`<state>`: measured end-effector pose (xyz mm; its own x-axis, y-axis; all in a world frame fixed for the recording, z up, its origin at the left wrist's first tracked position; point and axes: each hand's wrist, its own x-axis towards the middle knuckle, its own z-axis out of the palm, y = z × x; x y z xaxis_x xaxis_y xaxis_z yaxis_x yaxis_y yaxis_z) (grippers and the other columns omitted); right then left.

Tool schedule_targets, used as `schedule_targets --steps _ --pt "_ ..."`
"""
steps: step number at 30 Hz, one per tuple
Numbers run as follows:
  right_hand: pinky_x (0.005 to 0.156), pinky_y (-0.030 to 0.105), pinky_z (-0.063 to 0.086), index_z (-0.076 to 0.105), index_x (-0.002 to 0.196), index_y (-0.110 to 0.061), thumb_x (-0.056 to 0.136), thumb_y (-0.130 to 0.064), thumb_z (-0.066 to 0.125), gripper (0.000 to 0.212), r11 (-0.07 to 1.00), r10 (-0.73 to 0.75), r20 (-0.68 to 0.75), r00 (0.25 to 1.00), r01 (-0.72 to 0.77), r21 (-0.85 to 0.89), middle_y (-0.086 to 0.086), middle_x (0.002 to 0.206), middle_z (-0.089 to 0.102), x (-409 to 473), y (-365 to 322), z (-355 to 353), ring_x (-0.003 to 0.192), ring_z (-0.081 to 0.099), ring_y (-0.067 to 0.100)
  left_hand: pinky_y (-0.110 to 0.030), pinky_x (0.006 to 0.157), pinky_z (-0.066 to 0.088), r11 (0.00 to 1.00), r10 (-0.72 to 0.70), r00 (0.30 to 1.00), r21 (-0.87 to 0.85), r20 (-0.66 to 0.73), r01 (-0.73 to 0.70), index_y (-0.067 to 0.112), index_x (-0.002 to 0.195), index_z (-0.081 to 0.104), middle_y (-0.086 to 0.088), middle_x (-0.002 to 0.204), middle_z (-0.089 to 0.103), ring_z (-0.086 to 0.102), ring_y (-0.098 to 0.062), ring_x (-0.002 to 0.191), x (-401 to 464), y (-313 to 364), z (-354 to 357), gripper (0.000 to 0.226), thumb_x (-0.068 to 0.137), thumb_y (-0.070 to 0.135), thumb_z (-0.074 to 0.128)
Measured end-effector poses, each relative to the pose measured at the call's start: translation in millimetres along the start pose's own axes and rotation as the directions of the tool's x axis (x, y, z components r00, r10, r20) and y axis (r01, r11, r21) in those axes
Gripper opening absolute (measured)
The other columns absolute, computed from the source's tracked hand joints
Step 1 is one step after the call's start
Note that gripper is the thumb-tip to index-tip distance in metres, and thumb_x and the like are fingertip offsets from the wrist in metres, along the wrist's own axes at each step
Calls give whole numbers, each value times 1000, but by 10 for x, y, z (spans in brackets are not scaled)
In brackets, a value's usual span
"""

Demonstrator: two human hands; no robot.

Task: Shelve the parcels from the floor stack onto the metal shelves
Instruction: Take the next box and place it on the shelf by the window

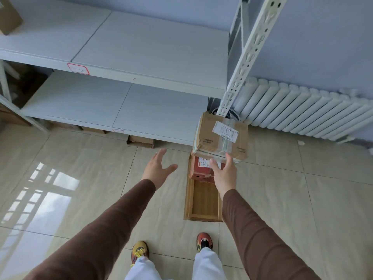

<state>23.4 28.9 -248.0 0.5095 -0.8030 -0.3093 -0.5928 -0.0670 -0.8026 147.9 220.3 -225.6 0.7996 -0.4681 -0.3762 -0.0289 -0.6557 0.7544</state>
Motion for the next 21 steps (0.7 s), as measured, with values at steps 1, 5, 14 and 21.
schedule_targets --steps 1,5,14,21 --pt "111 41 46 32 155 -25 94 -51 64 73 1000 7 2 1000 -7 1 6 156 42 127 78 -115 143 42 27 -38 115 34 1000 -17 1000 2 -9 17 20 158 31 -4 162 36 36 -25 147 41 89 136 76 94 37 69" --pt "118 41 37 27 158 -17 97 -44 64 76 999 49 20 999 -49 -8 7 162 35 702 416 -545 149 34 26 -41 114 37 994 -108 994 -20 -22 107 24 158 31 -4 162 37 39 -27 145 291 391 726 74 95 39 68" --pt "124 43 26 19 161 -17 97 -43 63 82 971 219 68 973 -224 83 4 167 24 1796 1033 -873 153 28 24 -41 111 39 956 -281 960 -91 9 280 23 162 18 -8 164 33 41 -32 145 1247 589 1466 83 97 49 62" --pt "117 40 31 20 161 -18 103 -37 54 70 930 312 158 937 -335 150 5 165 29 2304 1312 -644 147 36 27 -41 112 37 931 -306 952 -201 28 306 22 163 13 -10 163 34 41 -33 144 1940 480 1774 78 102 44 56"
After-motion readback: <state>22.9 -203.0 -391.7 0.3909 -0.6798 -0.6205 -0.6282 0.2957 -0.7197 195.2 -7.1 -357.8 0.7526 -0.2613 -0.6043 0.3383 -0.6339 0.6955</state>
